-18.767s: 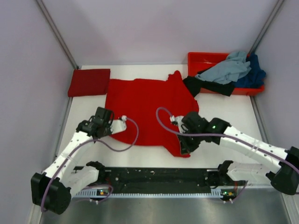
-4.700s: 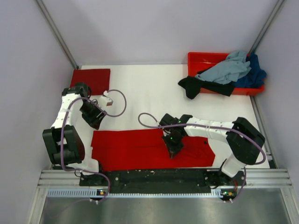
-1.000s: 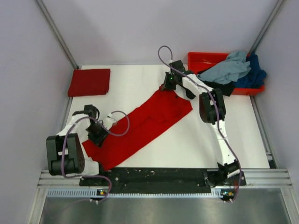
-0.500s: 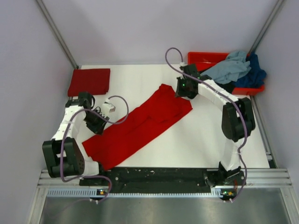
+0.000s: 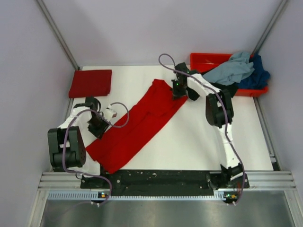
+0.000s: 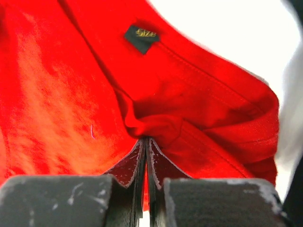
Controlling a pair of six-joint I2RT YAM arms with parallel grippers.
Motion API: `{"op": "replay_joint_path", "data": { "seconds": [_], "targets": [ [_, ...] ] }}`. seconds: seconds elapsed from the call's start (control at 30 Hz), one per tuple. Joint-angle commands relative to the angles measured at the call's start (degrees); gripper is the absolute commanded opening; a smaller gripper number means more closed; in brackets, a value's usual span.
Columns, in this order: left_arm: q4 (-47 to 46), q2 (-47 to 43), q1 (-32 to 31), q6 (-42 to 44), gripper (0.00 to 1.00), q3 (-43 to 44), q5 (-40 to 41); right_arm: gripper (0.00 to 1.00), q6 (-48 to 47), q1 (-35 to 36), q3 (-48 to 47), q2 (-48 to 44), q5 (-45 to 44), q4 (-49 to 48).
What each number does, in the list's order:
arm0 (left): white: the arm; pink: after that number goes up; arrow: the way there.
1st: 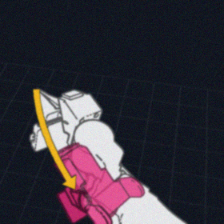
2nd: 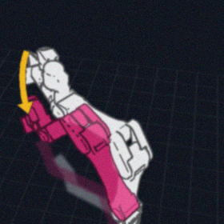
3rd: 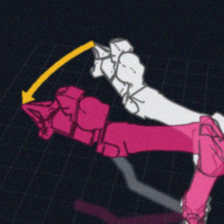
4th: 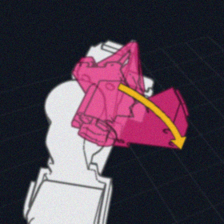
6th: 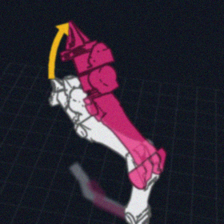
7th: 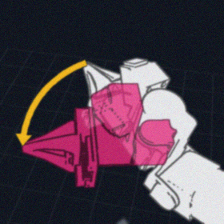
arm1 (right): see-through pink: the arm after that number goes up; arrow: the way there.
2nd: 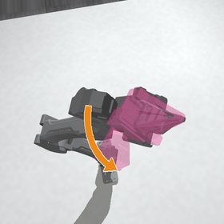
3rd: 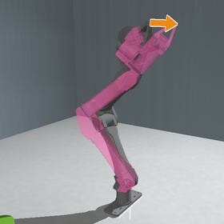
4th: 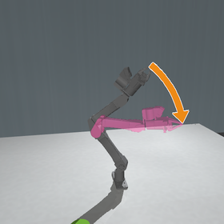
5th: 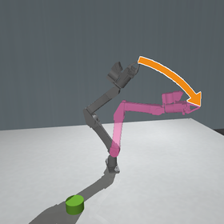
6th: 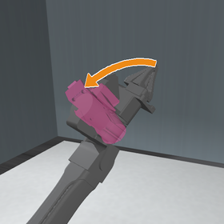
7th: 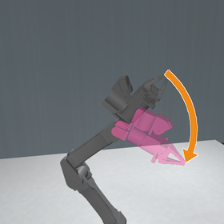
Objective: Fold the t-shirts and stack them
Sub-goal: Rotate the tshirt 90 degrees
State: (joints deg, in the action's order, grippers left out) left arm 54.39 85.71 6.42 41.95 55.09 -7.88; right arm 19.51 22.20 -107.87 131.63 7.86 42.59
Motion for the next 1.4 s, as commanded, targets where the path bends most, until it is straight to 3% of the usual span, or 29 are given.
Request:
{"op": "replay_joint_path", "data": {
  "seconds": [0.0,0.1,0.27,0.47,0.6,0.73,0.87,0.97,1.03,1.13,1.2,1.37],
  "targets": [
    [-9.20,3.58,-5.34,-2.31,0.33,-6.21,7.26,0.00,3.68,-2.76,-23.54,18.71,2.05,9.52],
    [-10.44,4.73,-12.02,-4.16,0.32,-9.29,6.83,0.00,8.86,-4.88,-33.35,24.54,6.28,6.91],
    [-9.31,3.41,-22.92,-4.69,0.32,-13.86,3.14,0.00,13.62,-7.78,-32.65,24.55,10.25,-9.00],
    [-2.72,-2.73,-25.05,-5.48,0.29,-14.67,-2.84,0.00,13.55,-8.48,-36.44,22.27,12.17,-17.61],
    [6.15,-9.40,-25.05,-3.11,0.34,-9.05,-11.61,0.17,7.32,-7.96,-33.03,15.70,14.72,-17.98],
    [9.76,-15.47,-24.52,-2.41,0.44,-4.65,-11.20,0.41,-1.20,-5.94,-19.34,0.94,17.10,-18.59],
    [9.77,-20.83,-21.72,-0.13,0.51,-2.54,-10.05,0.55,-14.46,0.28,2.51,-18.02,20.09,-23.32],
    [8.72,-24.00,-17.85,2.42,0.56,-2.79,-11.36,0.57,-24.49,8.01,25.09,-34.63,23.06,-36.12],
    [7.32,-25.24,-14.78,3.57,0.60,-3.41,-12.59,0.59,-30.55,13.81,44.60,-44.05,27.19,-49.72],
    [6.43,-25.42,-11.87,3.40,0.62,-3.85,-14.17,0.70,-40.64,23.83,62.30,-53.30,29.49,-62.77],
    [6.43,-24.98,-10.81,2.78,0.63,-4.11,-15.49,0.70,-47.60,31.03,67.42,-54.81,26.80,-63.42],
    [4.76,-24.63,-9.14,0.76,0.63,-6.22,-16.20,0.68,-54.92,46.51,67.10,-48.68,17.64,-58.49]
  ]
}}
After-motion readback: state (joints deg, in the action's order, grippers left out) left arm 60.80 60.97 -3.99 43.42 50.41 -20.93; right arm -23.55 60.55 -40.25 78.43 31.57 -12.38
